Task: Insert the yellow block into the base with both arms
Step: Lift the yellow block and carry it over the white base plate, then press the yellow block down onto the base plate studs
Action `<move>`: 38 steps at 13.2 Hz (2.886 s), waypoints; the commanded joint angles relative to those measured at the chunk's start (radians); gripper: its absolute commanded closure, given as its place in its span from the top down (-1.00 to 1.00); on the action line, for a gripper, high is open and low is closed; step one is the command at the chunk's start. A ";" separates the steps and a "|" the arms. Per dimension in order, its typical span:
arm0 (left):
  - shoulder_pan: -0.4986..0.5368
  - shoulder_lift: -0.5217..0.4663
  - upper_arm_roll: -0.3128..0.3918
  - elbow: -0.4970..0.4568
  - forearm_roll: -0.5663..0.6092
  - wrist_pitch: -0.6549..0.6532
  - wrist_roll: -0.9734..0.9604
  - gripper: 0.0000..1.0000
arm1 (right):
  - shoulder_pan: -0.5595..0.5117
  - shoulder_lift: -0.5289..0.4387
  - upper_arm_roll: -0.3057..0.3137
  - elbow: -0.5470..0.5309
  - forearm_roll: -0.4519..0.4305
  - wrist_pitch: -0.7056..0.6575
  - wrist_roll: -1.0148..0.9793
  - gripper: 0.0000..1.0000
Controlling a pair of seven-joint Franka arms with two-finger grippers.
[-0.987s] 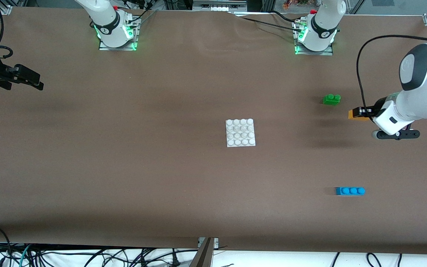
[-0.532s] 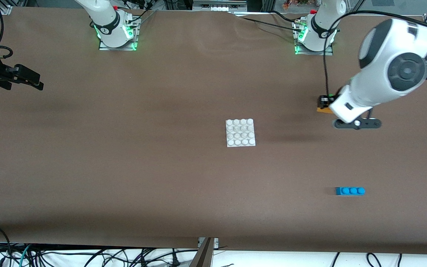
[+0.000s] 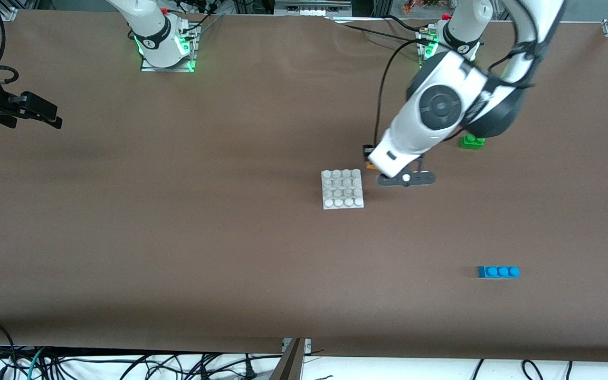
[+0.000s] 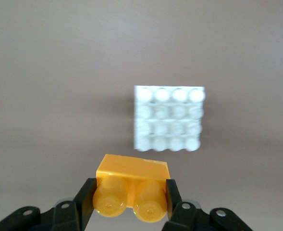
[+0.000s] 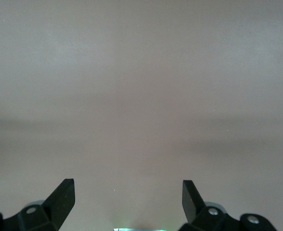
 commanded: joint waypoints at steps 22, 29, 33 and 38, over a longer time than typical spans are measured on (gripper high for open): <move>-0.184 0.314 0.088 0.127 0.167 0.163 -0.193 -0.26 | -0.009 0.002 0.003 0.005 -0.008 -0.011 -0.006 0.98; -0.187 0.316 0.088 0.110 0.170 0.166 -0.223 -0.26 | -0.009 0.002 0.003 0.005 -0.008 -0.011 -0.006 0.98; -0.187 0.316 0.088 0.094 0.170 0.166 -0.288 -0.26 | -0.009 0.002 0.003 0.005 -0.008 -0.011 -0.006 0.98; -0.191 0.314 0.088 0.094 0.173 0.166 -0.319 -0.24 | -0.009 0.002 0.003 0.005 -0.008 -0.009 -0.006 0.98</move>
